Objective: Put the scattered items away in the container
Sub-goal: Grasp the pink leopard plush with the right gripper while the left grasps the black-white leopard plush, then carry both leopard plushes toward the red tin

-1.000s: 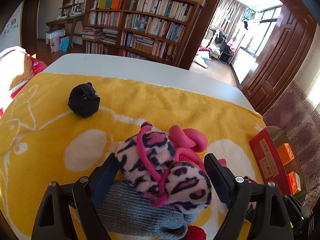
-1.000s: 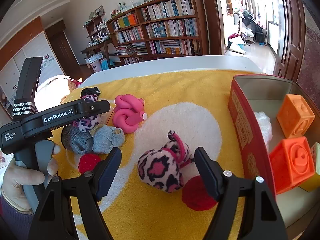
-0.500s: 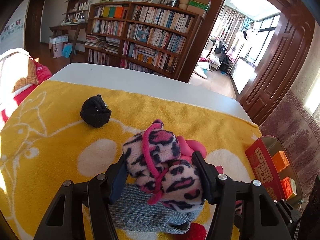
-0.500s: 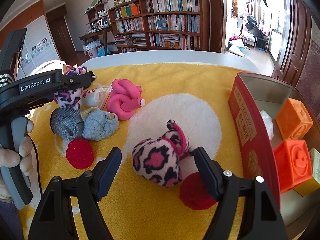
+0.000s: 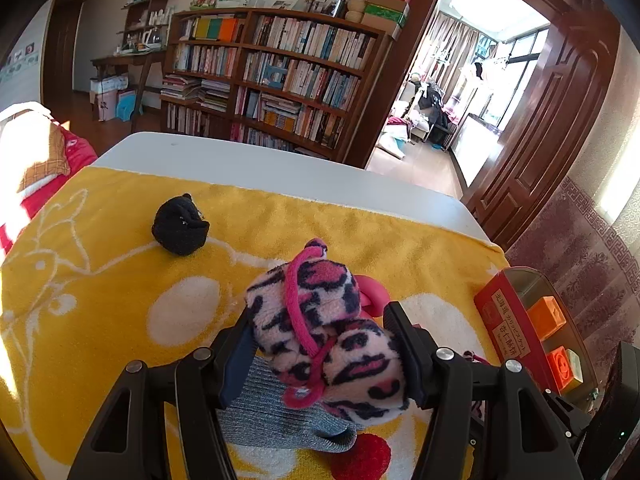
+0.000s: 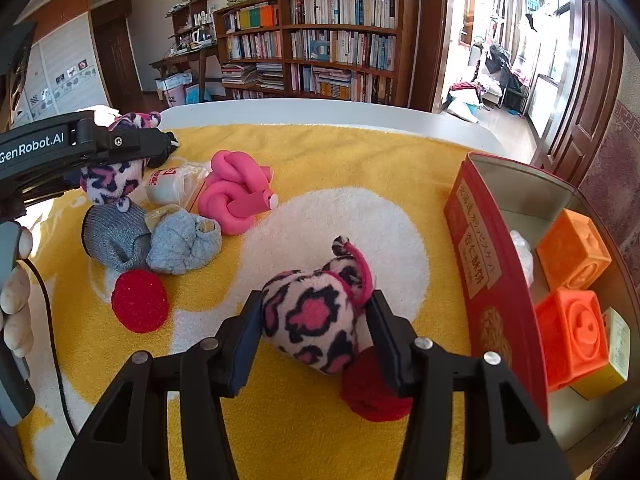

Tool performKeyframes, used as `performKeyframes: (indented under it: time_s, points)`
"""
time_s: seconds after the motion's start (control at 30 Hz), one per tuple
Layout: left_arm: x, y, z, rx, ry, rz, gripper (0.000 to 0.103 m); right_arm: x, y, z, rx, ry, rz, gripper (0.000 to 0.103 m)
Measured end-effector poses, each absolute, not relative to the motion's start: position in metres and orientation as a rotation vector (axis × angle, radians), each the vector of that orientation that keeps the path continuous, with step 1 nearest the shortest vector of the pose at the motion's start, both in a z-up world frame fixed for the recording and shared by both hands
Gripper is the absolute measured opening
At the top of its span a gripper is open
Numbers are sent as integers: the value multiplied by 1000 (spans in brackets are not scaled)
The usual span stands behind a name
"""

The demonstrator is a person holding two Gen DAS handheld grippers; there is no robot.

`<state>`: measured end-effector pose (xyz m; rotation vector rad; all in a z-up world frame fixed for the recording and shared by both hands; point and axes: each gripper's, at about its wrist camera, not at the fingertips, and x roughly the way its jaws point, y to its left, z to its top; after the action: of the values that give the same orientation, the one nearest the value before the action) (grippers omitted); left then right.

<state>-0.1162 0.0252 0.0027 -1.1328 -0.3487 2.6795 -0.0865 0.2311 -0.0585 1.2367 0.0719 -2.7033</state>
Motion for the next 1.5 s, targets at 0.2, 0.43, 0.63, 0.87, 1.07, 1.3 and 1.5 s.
performKeyframes:
  time_s: [0.2,0.43,0.63,0.87,1.07,1.3,1.5]
  points:
    - [-113,31,8,-1108,-335,2674,63,-82,244,-43,1153,-50,-2731,55]
    - [-107,44,14,-1087,-306,2663,63,-78,255,-28,1096,-139,-2746,55]
    - [-101,60,19,-1075,-273,2650,63,-75,276,-13,1049,-232,-2781,55]
    - [-97,83,33,-1044,-235,2628,63,-71,318,10,968,-385,-2856,55]
    - [-97,113,51,-993,-193,2592,63,-66,365,30,902,-516,-2929,55]
    - [-102,165,60,-968,-148,2512,63,-60,408,41,863,-602,-3002,55]
    - [-104,211,66,-944,-105,2449,63,-60,428,44,840,-656,-3017,55]
